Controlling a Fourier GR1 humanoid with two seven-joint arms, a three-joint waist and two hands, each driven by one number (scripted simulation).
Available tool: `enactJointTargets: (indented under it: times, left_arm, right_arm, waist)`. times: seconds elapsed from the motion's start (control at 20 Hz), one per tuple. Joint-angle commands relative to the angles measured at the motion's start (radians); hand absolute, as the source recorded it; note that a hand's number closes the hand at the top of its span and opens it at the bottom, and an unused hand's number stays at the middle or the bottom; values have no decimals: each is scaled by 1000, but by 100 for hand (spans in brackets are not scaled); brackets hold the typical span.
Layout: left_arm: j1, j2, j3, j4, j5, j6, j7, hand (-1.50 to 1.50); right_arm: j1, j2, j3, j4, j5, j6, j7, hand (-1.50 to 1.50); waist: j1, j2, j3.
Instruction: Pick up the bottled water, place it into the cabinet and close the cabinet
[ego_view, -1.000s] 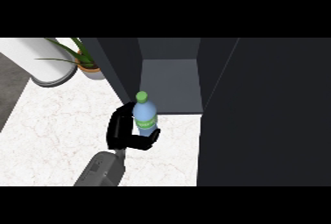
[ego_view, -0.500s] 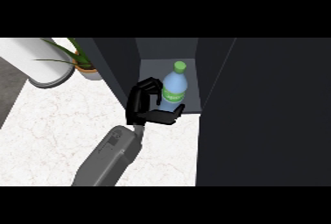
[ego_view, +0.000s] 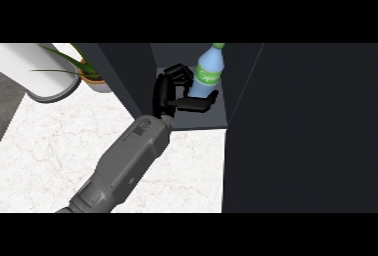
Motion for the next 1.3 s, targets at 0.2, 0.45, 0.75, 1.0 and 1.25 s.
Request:
enactJointTargets:
  times: [0.2,0.45,0.75,1.0,1.25]
  left_arm:
    - [-205,15,-8,285,-87,42,15,150]
    - [-208,11,54,428,-68,95,-28,150]
    - [-250,45,147,497,-20,80,-95,150]
    - [-267,53,109,567,-79,110,-144,-150]
    - [-323,72,93,610,-112,166,-157,-150]
  right_arm:
    - [-48,3,-34,-31,-101,0,51,-150]
    - [13,-32,-90,-60,-130,60,0,-150]
    - [12,3,-25,-54,-61,53,-8,-150]
    - [-15,-10,-63,-49,-109,61,8,-150]
    - [-12,-18,-50,-29,-87,87,-6,-150]
  waist:
    - [-6,10,1]
    - [-33,13,0]
    - [-46,21,-2]
    - [-51,29,-1]
    - [-64,29,-1]
